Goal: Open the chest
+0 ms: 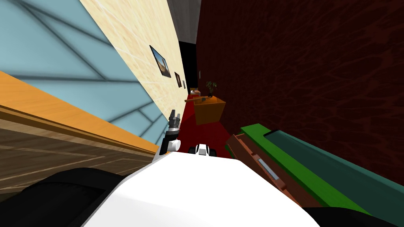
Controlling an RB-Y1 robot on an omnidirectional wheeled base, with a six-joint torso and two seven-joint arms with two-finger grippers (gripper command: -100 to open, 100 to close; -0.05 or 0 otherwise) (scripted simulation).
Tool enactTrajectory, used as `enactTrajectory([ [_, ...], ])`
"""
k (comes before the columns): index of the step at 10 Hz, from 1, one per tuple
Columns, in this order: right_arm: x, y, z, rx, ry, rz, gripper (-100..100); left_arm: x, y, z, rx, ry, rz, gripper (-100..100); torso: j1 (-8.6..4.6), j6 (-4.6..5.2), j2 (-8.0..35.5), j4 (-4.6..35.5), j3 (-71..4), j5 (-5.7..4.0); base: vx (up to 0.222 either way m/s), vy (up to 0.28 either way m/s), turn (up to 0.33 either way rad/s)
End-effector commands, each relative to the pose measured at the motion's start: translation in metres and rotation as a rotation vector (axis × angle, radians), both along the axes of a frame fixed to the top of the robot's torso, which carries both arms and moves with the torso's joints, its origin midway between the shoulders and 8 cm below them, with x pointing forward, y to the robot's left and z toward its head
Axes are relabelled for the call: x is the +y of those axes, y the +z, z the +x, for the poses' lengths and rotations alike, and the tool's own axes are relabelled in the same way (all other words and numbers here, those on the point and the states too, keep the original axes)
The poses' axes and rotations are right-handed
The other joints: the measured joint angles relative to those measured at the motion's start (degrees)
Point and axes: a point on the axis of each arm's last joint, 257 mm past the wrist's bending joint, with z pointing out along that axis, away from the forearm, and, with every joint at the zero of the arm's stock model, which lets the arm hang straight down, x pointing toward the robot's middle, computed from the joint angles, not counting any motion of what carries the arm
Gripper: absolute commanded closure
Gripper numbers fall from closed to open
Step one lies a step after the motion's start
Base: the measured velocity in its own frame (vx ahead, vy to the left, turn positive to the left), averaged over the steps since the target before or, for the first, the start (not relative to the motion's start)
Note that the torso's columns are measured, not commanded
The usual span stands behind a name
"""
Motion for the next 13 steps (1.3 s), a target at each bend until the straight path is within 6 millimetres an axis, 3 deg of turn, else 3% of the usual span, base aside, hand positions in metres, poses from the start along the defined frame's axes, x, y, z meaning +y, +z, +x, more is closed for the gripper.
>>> enactTrajectory([
  [1, -0.002, 0.013, -0.009, 0.003, 0.011, 0.007, -100, 0.0, 0.0, 0.0, 0.0, 0.0, 0.0, 0, -0.35, -0.03, -0.1, 0.0, -0.1, 0.06, 0.044, 0.034, -0.094],
  [2, -0.002, 0.013, -0.009, 0.003, 0.011, 0.007, -100, 0.0, 0.0, 0.0, 0.0, 0.0, 0.0, 0, -0.54, 0.05, -0.2, -0.1, -0.1, -0.14, 0.059, 0.009, -0.053],
  [6, -0.01, 0.049, -0.025, 0.004, 0.04, 0.015, -100, 0.0, 0.0, 0.0, 0.0, 0.0, 0.0, 0, -0.4, 0.07, 0.1, 0.0, 0.2, -0.27, 0.079, 0.008, -0.066],
  [7, -0.009, 0.043, -0.023, 0.007, 0.034, 0.013, -100, 0.0, 0.0, 0.0, 0.0, 0.0, 0.0, 0, -0.41, 0.1, 0.1, 0.0, 0.2, -0.29, 0.038, 0.005, -0.017],
  [8, -0.009, 0.045, -0.024, 0.004, 0.036, 0.014, 0, 0.0, 0.0, 0.0, 0.0, 0.0, 0.0, 0, -0.46, 0.07, 0.2, 0.1, 0.3, -0.33, 0.009, 0.002, 0.005],
  [13, -0.009, 0.045, -0.024, 0.004, 0.036, 0.014, 0, 0.0, 0.0, 0.0, 0.0, 0.0, 0.0, 0, -0.45, 0.09, 0.0, 0.0, 0.2, -0.31, 0.0, 0.0, 0.0],
])
